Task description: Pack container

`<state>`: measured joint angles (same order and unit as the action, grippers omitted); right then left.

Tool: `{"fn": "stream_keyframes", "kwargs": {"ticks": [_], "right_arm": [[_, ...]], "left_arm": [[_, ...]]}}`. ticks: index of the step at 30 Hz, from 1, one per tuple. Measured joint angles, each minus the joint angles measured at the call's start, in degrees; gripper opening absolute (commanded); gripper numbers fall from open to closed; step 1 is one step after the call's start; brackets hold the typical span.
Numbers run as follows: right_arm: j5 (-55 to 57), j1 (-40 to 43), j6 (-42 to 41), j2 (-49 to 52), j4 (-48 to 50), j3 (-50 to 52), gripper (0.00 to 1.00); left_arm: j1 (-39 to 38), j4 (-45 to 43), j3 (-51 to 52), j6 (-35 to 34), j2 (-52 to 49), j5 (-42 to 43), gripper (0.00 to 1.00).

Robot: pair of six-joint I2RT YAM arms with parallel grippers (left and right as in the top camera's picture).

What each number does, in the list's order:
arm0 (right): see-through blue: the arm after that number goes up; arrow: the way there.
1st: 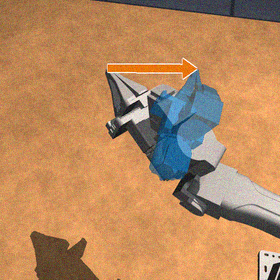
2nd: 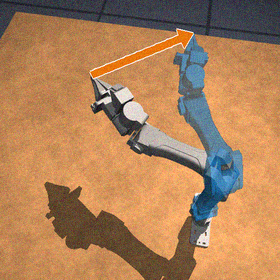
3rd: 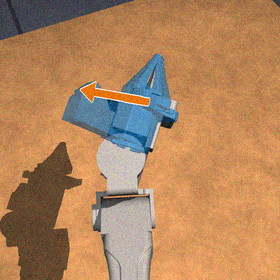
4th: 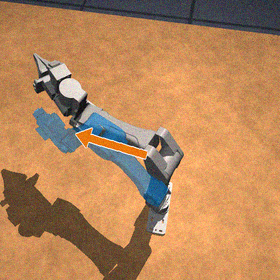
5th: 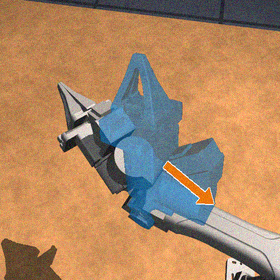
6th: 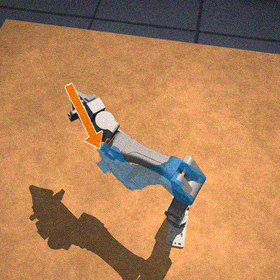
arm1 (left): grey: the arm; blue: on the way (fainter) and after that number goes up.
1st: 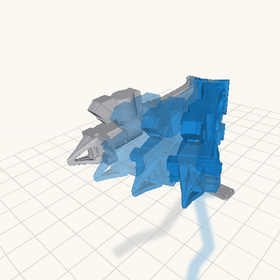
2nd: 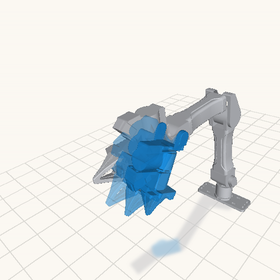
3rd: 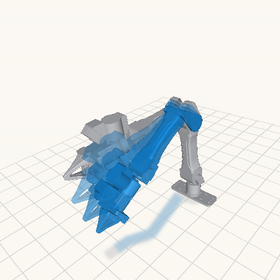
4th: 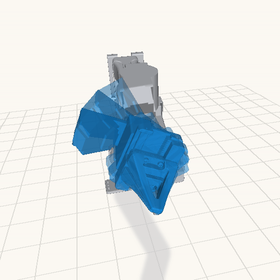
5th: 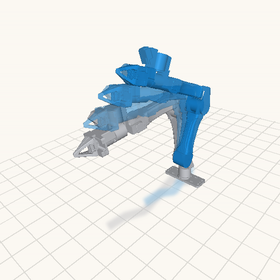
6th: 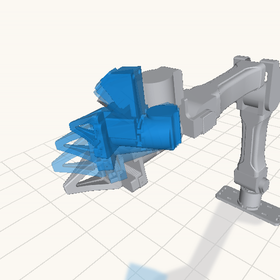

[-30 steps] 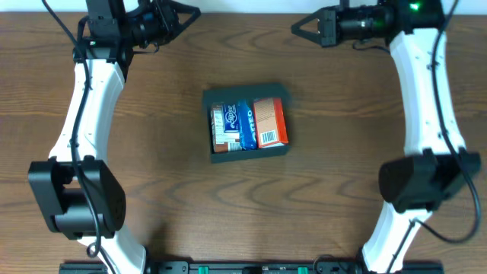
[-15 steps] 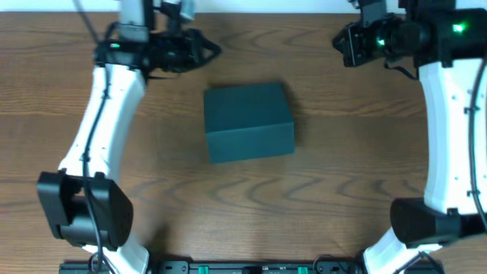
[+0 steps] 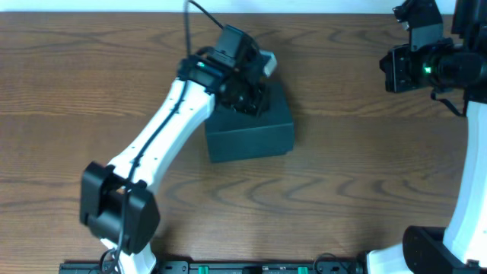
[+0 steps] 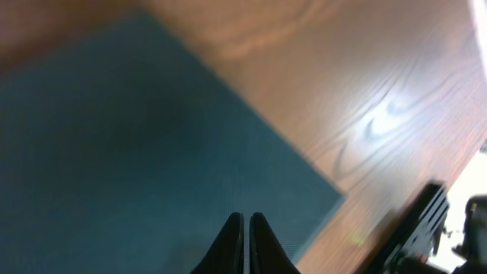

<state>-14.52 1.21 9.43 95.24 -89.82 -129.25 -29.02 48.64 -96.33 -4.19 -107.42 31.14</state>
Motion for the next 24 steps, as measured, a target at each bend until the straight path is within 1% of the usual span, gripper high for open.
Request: {"fn": "stream_keyframes", "kwargs": {"ticks": [5, 10, 20, 24], "right_arm": [[0.04, 0.17, -0.04, 0.0, -0.83, 0.0, 0.02], [0.04, 0.17, -0.13, 0.0, -0.94, 0.0, 0.01], [0.46, 0.31, -0.13, 0.0, -1.05, 0.0, 0.01], [0.52, 1.42, -0.39, 0.0, -1.33, 0.0, 0.02]], "left_arm": [[-2.73, 3.58, 0.0, 2.73, -4.76, -1.33, 0.06], [-4.02, 4.87, 0.0, 3.76, -8.09, -2.49, 0.06], [-4.22, 5.07, 0.0, 4.31, -8.13, -6.25, 0.06], [-4.42, 3.45, 1.27, 4.46, -8.11, -7.32, 0.06]]}}
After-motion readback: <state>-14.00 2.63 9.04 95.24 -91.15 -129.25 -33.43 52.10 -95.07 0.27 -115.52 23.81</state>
